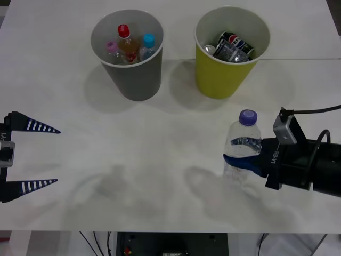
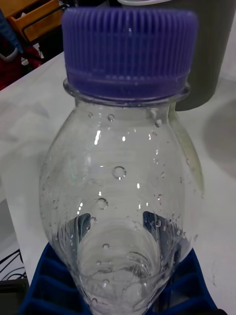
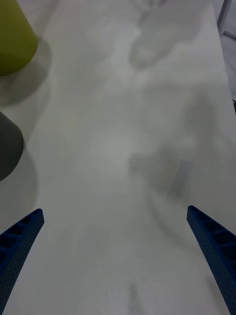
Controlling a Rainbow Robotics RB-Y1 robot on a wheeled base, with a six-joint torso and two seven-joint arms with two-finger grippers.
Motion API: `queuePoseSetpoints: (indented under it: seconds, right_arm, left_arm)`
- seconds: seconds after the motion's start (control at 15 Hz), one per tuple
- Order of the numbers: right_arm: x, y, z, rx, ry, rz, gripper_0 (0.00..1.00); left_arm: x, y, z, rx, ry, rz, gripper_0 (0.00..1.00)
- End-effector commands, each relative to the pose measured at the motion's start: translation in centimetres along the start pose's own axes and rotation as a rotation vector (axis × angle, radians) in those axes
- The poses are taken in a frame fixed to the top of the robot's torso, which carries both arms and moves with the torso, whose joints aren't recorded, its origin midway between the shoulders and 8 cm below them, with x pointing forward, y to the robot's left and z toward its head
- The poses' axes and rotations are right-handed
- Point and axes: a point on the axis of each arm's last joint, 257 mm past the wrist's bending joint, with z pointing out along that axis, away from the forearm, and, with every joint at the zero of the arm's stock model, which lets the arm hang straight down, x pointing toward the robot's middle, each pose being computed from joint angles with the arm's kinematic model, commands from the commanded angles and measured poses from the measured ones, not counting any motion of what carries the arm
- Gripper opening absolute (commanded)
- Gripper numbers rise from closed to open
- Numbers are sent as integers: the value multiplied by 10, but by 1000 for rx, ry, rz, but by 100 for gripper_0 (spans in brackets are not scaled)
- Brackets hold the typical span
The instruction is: Put the can into the green bin and the plastic bottle into the gray bin
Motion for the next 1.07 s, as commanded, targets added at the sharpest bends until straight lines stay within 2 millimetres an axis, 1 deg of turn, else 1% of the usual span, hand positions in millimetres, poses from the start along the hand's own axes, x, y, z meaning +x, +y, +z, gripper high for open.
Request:
queuePoseSetpoints:
  seconds: [0.07,0.33,0.6,0.73,0.93,1.0,1.07]
  right_arm:
    - [-27,6,-3,1,11,67,0]
    - [-72,3,1,-12,9,116,0]
    - [-117,-13,12,31,40,31,0]
    - [-132,-21,23,21,43,5,0]
    - [-166,-33,45,8,37,-48,0]
    - [-179,-36,53,2,29,-55,0]
    - [-200,-40,65,-7,14,-67,0]
  left_arm:
    - [0,0,0,0,0,0,100]
    - [0,0,0,0,0,0,100]
    - [0,0,0,0,0,0,100]
    - [0,0,0,0,0,0,100]
    - [0,0,0,0,0,0,100]
    - [0,0,0,0,0,0,100]
    - [0,0,0,0,0,0,100]
